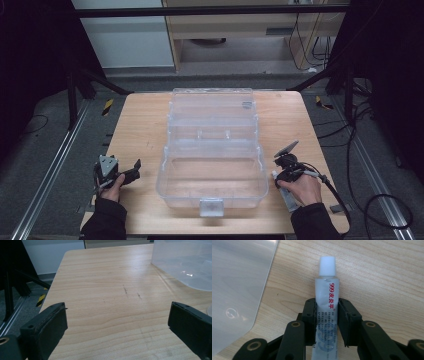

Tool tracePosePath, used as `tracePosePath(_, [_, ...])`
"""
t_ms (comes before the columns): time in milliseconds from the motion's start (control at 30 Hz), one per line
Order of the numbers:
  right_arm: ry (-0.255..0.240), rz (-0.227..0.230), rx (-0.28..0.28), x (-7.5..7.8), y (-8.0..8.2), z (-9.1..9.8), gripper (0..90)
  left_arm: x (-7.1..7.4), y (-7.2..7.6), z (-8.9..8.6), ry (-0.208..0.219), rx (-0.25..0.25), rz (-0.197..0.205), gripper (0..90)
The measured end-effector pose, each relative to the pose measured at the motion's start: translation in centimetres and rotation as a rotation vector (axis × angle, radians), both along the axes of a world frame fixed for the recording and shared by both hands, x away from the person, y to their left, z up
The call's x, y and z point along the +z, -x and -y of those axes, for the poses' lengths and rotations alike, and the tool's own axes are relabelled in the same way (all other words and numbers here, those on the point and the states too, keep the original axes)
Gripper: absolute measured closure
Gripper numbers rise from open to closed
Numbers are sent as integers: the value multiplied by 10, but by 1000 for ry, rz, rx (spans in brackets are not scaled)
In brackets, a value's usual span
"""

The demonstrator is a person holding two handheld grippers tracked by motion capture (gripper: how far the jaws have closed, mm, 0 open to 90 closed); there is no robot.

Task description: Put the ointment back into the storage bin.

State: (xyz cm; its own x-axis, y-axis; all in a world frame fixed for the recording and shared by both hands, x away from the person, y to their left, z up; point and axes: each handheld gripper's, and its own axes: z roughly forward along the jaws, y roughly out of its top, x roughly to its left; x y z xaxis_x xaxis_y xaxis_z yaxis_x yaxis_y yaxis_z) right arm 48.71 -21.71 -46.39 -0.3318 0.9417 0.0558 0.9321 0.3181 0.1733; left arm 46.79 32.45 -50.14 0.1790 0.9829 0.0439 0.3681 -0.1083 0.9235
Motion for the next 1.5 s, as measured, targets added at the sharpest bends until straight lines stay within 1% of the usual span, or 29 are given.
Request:
tracePosePath(300, [9,-6,13,0,0,0,700,0,0,0,-1,-2,-1,18])
tracePosePath(333, [15,-9,21,0,0,0,700,0,0,0,-1,-2,-1,18])
tracePosePath(433, [19,-6,24,2,0,1,700,0,0,0,-1,-2,-1,18])
tracePosePath(467, [12,6,34,6,2,4,701,0,0,0,-3,-2,-1,18])
tracePosePath(500, [5,8,35,8,2,5,701,0,0,0,-3,-3,-1,18])
tracePosePath(567, [-14,26,38,12,4,9,701,0,0,0,-3,-2,-2,18])
tracePosePath(600, [-18,38,47,15,4,11,700,0,0,0,-3,-1,-2,18])
tracePosePath(633, [-18,38,47,15,4,11,700,0,0,0,-3,-1,-2,18])
tracePosePath(667, [-29,51,50,20,7,15,701,0,0,0,-5,0,-3,18])
tracePosePath(733, [-41,65,56,23,9,19,701,0,0,0,-6,0,-3,18])
tracePosePath(800, [-49,81,63,27,10,22,701,0,0,0,-7,-1,-3,18])
tracePosePath(833, [-49,81,63,27,10,22,701,0,0,0,-7,-1,-3,18])
tracePosePath(867, [-46,96,73,30,11,24,700,0,0,1,-8,-1,-2,18])
tracePosePath(933, [-48,100,79,32,12,24,701,0,0,1,-9,-1,-2,18])
tracePosePath(1000, [-65,119,102,39,14,25,701,0,0,1,-8,-1,-2,18])
tracePosePath(1100, [-77,138,124,47,15,26,701,0,-1,1,-7,-2,-2,18])
tracePosePath(1133, [-79,144,126,50,16,27,701,0,0,1,-8,-3,-2,18])
tracePosePath(1167, [-79,144,126,50,16,27,701,0,0,1,-8,-3,-2,18])
tracePosePath(1200, [-82,160,137,57,16,28,700,0,0,1,-8,-5,0,18])
tracePosePath(1267, [-89,187,156,62,17,28,701,0,0,1,-7,-6,0,18])
tracePosePath(1333, [-98,198,159,69,18,28,701,0,0,0,-7,-6,-1,18])
tracePosePath(1367, [-101,207,170,71,18,29,701,0,0,0,-6,-6,0,18])
tracePosePath(1433, [-102,216,177,74,18,28,701,0,0,0,-6,-6,0,18])
tracePosePath(1467, [-110,236,190,81,19,28,701,0,0,0,-7,-6,0,18])
tracePosePath(1500, [-112,248,202,83,19,29,701,0,0,1,-6,-7,0,18])
